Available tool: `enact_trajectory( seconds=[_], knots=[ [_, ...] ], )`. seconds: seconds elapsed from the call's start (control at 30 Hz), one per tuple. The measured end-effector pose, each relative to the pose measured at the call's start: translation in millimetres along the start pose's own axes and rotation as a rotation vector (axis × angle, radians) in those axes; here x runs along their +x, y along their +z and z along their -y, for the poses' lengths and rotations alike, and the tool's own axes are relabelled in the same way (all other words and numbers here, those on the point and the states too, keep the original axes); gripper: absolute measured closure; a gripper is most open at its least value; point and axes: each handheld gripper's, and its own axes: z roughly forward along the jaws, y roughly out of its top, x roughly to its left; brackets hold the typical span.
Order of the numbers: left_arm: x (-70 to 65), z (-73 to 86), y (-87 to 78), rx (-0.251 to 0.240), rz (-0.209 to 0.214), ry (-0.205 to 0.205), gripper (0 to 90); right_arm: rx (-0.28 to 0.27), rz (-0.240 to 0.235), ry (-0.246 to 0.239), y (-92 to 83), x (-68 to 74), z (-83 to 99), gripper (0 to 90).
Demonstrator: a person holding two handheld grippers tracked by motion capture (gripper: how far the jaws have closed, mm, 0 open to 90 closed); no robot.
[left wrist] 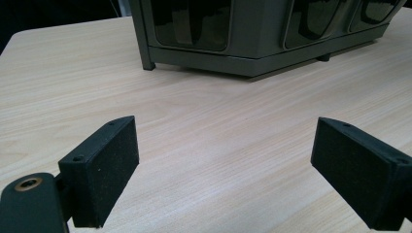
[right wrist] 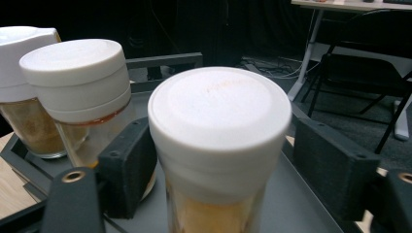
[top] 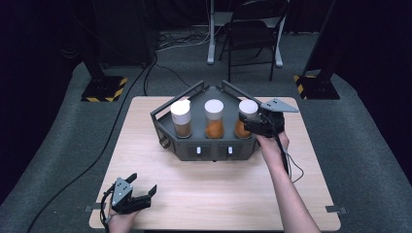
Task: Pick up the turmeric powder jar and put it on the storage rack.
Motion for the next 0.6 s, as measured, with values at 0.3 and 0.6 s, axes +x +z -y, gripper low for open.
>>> enact_trajectory(
  seconds=[0.3, 0.6],
  knots=[
    [-1.0, -0.3, 0.0, 0.002, -0.003, 0.004, 10.2, -0.011, 0.003, -0.01, -21.1, -5.6, 19.9, 18.1],
    [-1.8, -0.2, 0.0, 0.002, -0.006, 0.006, 10.2, -0.017, 0.006, -0.006, -46.6, -16.9, 47.9, 15.8]
  ],
)
